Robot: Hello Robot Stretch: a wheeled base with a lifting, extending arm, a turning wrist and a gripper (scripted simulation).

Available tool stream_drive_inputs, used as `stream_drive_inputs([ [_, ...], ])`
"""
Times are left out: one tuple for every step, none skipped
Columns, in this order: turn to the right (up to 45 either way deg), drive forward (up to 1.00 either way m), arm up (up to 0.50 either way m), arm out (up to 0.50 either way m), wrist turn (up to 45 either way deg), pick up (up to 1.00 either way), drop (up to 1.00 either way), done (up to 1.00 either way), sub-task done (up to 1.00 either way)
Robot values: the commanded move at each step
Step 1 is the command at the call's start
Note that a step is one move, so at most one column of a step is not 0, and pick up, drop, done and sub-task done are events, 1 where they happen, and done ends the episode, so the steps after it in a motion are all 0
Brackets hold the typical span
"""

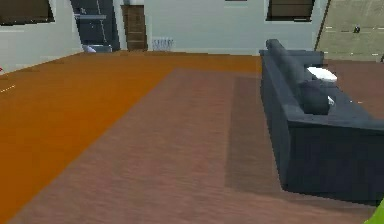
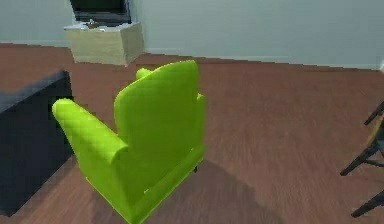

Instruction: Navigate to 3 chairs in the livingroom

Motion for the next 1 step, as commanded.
stream_drive_inputs([
  [0.0,0.15,0.00,0.00,0.0,0.00,0.00,0.00,0.00],
])
